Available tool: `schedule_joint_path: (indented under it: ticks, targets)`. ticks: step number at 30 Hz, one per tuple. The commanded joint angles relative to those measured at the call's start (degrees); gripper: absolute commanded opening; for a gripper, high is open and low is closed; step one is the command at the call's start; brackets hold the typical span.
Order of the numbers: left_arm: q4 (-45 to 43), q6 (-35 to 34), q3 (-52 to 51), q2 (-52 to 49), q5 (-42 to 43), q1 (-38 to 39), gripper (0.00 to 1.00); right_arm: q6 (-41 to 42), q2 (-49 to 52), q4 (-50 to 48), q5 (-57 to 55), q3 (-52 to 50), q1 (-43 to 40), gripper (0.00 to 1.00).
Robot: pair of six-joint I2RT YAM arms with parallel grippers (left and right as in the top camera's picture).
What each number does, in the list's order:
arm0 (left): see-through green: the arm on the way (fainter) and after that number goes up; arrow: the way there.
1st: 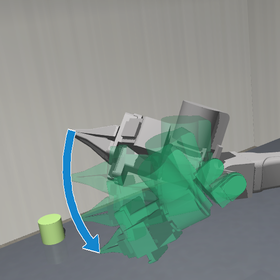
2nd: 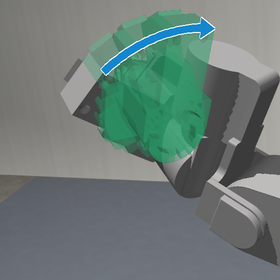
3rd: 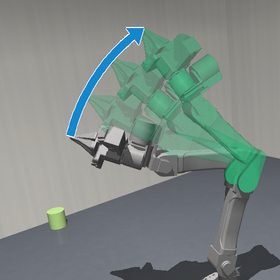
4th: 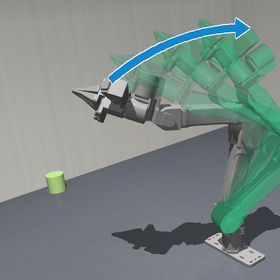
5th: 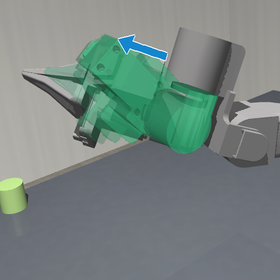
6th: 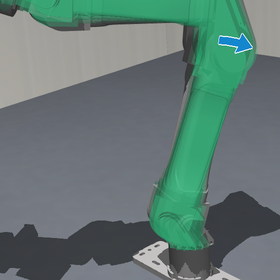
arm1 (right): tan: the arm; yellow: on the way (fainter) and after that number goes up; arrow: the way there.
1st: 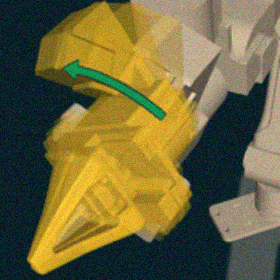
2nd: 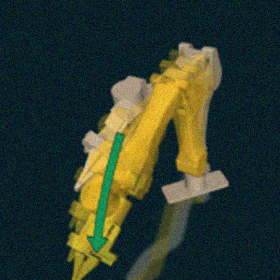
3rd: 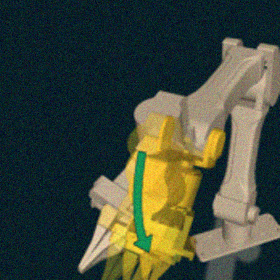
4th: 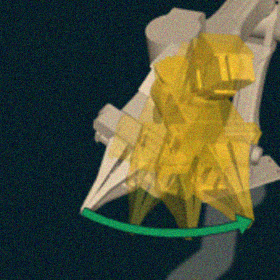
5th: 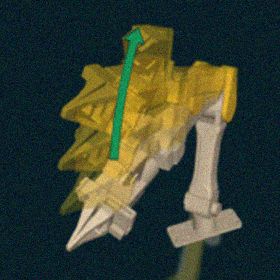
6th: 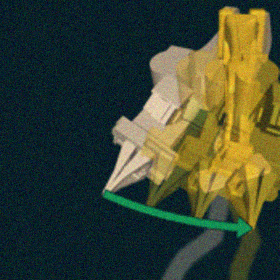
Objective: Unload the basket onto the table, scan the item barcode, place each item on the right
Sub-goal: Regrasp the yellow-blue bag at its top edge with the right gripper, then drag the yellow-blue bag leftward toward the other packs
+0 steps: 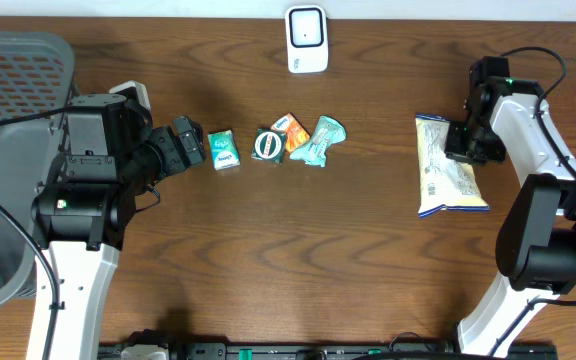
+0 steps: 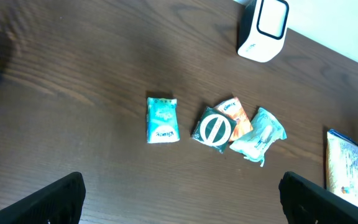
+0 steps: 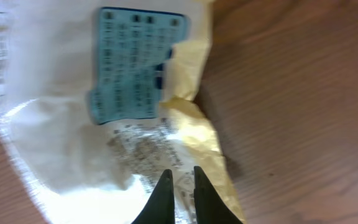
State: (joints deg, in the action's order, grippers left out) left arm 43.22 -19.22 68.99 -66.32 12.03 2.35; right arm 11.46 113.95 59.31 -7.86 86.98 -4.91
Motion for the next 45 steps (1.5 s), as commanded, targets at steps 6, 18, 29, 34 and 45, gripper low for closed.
schedule_joint_path:
  ticks: [6, 18, 29, 34, 45]
  targets:
    - [0.04, 0.98, 0.87, 0.04, -0.35, -0.2, 0.98, -3.04, 0.07, 1.64, 2.78, 1.38, 0.22, 0.19]
    - [0.04, 0.98, 0.87, 0.04, -0.35, -0.2, 0.98, -0.02, 0.07, -5.7, -1.07, -2.78, -4.61, 0.19]
    - [0.04, 0.98, 0.87, 0.04, -0.35, -0.2, 0.98, -0.37, 0.07, -13.94, 19.69, -11.3, -2.93, 0.11]
    - [0.04, 0.98, 0.87, 0.04, -0.35, -0.2, 0.98, -0.33, 0.07, -18.08, 33.29, -11.21, -0.42, 0.1]
    - [0.04, 0.98, 0.87, 0.04, -0.35, -0.2, 0.98, -2.49, 0.04, -8.11, 33.46, 0.0, 3.06, 0.12]
